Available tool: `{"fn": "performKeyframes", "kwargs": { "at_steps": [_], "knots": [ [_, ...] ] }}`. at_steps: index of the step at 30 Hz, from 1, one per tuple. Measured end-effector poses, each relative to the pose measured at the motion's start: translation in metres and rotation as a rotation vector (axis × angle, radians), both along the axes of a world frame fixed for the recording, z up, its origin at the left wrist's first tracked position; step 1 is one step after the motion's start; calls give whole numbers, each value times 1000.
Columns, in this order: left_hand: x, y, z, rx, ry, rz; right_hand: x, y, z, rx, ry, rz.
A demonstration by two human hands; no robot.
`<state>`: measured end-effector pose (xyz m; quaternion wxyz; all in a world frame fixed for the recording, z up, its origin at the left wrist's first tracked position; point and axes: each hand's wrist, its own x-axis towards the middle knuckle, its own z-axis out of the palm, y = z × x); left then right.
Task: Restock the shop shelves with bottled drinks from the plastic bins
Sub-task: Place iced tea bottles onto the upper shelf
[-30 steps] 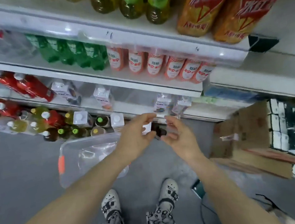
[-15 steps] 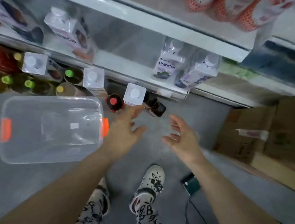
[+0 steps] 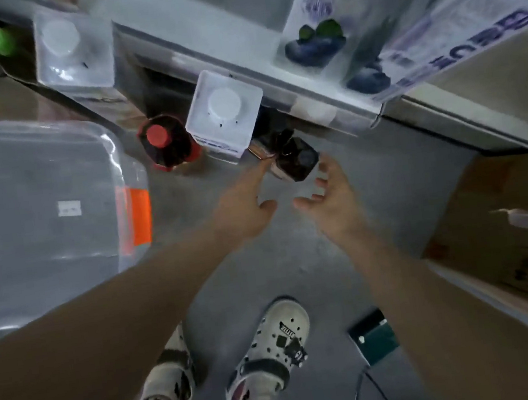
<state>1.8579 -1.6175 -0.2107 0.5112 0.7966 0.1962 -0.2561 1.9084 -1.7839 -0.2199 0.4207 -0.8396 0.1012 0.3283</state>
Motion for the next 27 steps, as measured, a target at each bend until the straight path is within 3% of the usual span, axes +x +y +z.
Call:
{"fn": "performKeyframes", "kwargs": {
  "at_steps": [7,15,23,27],
  "knots": [
    [17,-14,-60,35,15,-67,13,-4,-64,-57,-124,29],
    [17,-16,-75,-34,63,-9,11,-4,-82,-4,-169,-29],
    [-9,-7,-41,-238,198,25,-13,-7,-35,150,213,-159],
    [-38,-1,-1,-303,270,-139,-39,-9,18,210,409,-209]
  ]
}}
